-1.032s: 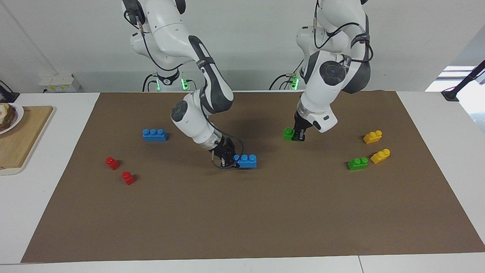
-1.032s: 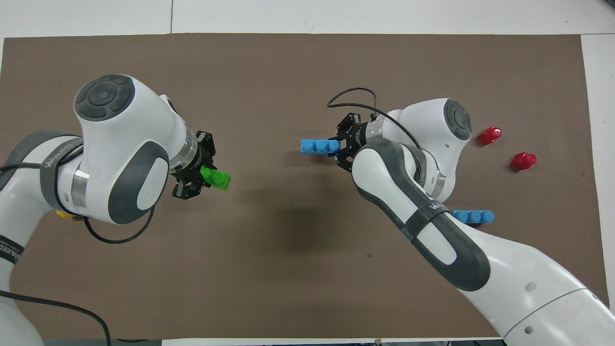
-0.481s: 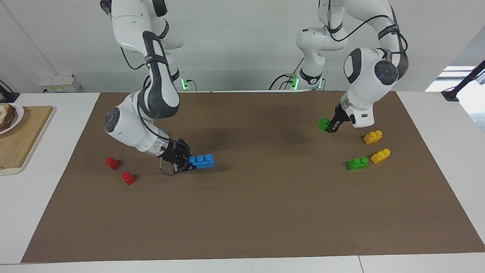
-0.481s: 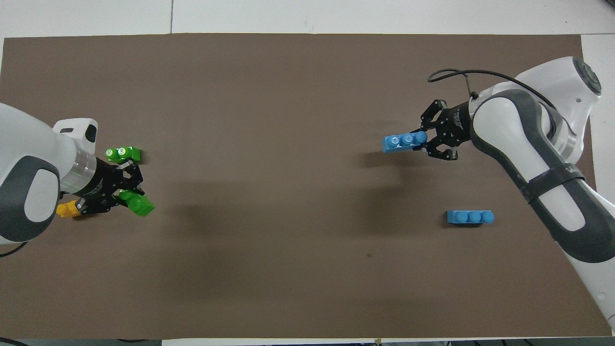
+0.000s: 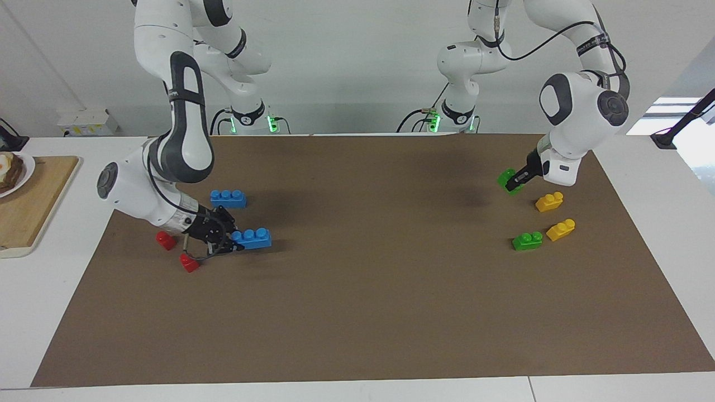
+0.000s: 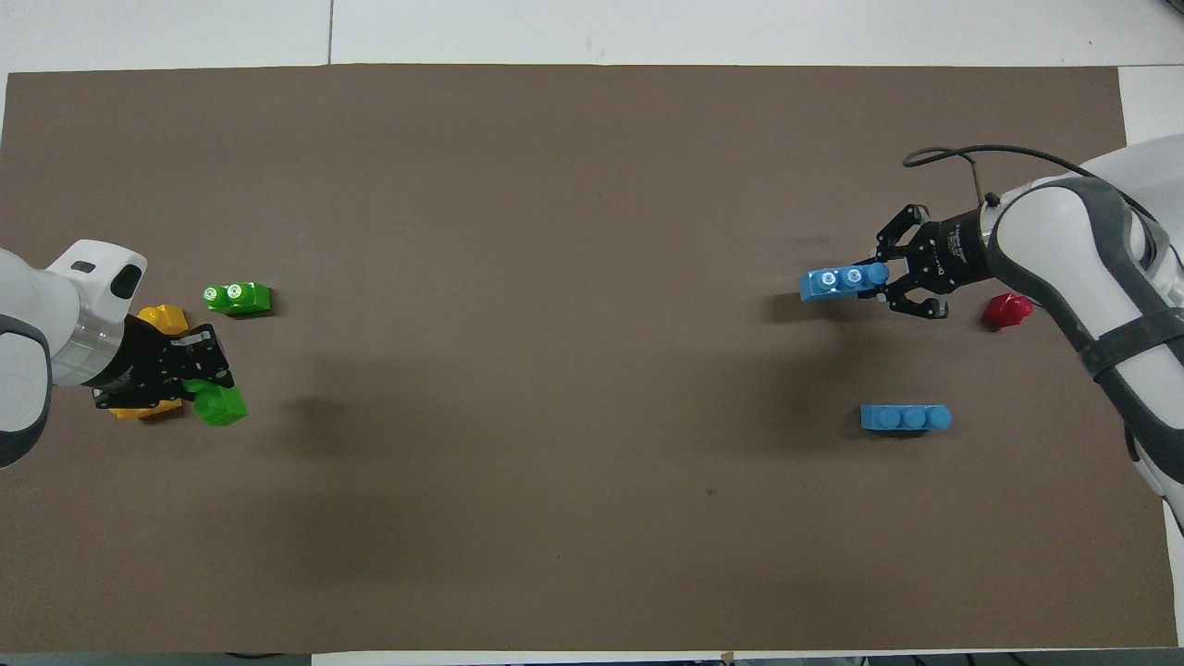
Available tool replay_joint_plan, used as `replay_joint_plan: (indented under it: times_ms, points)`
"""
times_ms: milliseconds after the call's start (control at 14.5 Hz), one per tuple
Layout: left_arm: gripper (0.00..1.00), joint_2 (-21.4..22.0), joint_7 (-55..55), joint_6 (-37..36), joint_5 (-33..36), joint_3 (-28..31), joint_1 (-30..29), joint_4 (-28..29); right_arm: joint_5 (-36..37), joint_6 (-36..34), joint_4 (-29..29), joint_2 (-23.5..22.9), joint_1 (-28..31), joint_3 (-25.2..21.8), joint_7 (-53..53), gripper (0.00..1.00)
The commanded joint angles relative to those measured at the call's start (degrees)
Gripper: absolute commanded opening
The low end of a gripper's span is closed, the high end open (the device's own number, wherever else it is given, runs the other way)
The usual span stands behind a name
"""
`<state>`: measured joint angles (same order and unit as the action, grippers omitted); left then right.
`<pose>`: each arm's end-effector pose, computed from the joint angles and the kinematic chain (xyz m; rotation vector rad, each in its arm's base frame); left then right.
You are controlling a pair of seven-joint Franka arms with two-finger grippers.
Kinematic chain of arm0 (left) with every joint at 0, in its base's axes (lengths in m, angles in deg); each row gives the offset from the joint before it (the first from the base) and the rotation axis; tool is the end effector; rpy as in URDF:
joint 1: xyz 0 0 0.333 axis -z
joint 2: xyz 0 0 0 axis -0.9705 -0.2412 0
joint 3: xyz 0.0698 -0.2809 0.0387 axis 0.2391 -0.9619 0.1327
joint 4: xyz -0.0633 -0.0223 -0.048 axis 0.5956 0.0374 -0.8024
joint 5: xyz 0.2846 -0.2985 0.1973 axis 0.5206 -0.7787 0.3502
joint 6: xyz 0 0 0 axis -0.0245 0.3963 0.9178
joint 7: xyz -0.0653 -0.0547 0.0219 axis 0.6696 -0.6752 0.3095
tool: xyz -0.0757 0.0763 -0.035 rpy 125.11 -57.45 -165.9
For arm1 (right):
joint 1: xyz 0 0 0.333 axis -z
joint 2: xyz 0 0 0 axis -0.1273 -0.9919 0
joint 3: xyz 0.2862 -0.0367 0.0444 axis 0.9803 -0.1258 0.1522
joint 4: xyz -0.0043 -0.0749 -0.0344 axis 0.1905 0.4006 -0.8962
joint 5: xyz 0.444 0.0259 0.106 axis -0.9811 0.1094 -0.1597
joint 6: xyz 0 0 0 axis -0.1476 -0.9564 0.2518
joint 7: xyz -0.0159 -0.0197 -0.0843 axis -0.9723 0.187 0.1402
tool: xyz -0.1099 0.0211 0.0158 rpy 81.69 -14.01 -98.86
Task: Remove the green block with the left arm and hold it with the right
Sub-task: 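Set the green brick by yellow bricks while the right gripper sets blue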
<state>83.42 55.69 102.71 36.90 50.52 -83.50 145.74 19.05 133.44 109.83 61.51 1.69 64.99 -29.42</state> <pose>0.5736 0.0325 0.3367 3.0258 0.3982 -0.2247 0.6431 -0.0691 0.2418 -2.0187 1.8874 0.5604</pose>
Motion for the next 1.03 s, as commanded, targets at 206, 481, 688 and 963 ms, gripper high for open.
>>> replay_joint_plan:
  times_ms: [206, 481, 688, 963]
  points:
    - [0.0, -4.2, -9.8, 7.4, 4.2, -0.6, 0.6, 2.6, 1.5, 3.5, 5.5, 2.5, 1.4, 0.9, -2.1, 0.0]
    - [0.0, -5.3, -9.7, 9.6, 8.9, -0.7, 1.8, 4.6, 1.5, 7.1, 7.4, 2.5, 0.6, 1.0, -2.2, 0.0]
    - [0.0, -5.2, -9.1, 13.4, 8.9, -0.7, 1.8, 7.9, 1.5, 8.0, 7.8, 2.2, 0.6, 1.0, -4.1, 0.0]
    - [0.29, -5.1, -8.1, 13.3, 8.9, -0.7, 1.7, 7.9, 1.5, 8.3, 7.9, 2.0, 0.6, 1.0, -6.3, 0.0]
